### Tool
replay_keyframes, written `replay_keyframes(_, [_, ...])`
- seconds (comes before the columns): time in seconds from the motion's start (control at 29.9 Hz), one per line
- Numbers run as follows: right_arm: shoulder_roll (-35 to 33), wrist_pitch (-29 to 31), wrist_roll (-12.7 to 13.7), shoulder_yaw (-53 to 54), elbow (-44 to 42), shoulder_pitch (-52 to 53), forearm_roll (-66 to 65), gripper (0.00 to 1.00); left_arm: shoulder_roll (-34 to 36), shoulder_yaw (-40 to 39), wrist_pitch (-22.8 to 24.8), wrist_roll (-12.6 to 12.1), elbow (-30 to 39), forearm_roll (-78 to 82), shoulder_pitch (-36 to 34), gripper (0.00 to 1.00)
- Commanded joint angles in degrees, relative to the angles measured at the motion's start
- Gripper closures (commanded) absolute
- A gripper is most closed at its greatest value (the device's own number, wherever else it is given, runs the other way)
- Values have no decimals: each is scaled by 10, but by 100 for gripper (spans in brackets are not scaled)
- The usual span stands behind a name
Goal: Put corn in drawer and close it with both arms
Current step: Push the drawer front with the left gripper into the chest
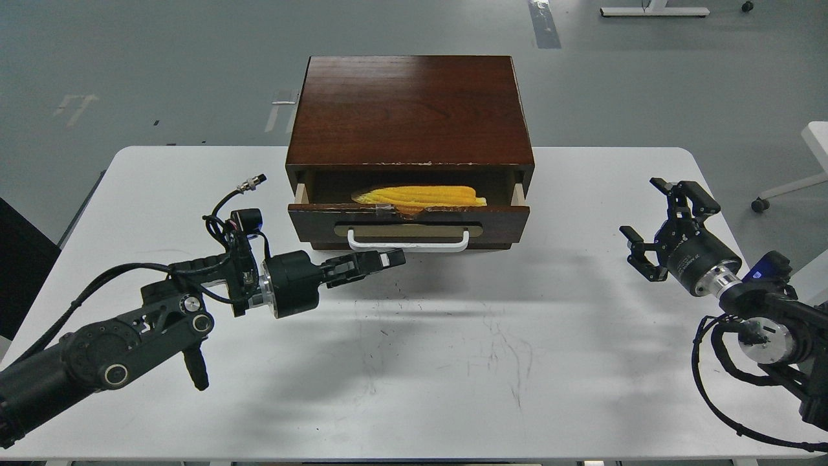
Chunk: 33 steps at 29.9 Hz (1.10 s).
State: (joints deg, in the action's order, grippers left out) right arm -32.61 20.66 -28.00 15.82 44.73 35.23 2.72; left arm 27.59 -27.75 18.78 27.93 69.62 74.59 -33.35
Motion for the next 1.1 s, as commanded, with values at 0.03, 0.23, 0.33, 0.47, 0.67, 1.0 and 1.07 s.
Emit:
replay_keyframes(0.03, [0,0,0,1,0,-4,0,1,-10,1,1,1,-26,-16,-13,100])
replay_keyframes(0.23, [-3,0,0,1,1,-5,0,1,-34,2,-1,1,-64,-16,-26,100])
replay_keyframes(0.33, [-3,0,0,2,1,-5,0,1,-44,2,-1,1,-81,-16,-33,100])
replay_keyframes(0.47, [-3,0,0,3,1,-5,0,1,-58,2,-1,1,-103,-16,-41,100])
replay_keyframes(0.67, [-3,0,0,2,1,-5,0,1,-64,2,-7,1,-123,-18,-51,100])
replay_keyframes(1.0, [-3,0,0,2,3,-10,0,1,-63,3,-10,1,-134,-37,-61,100])
replay_keyframes(1.07, [-3,0,0,2,3,-10,0,1,-62,3,-9,1,-134,-38,-61,100])
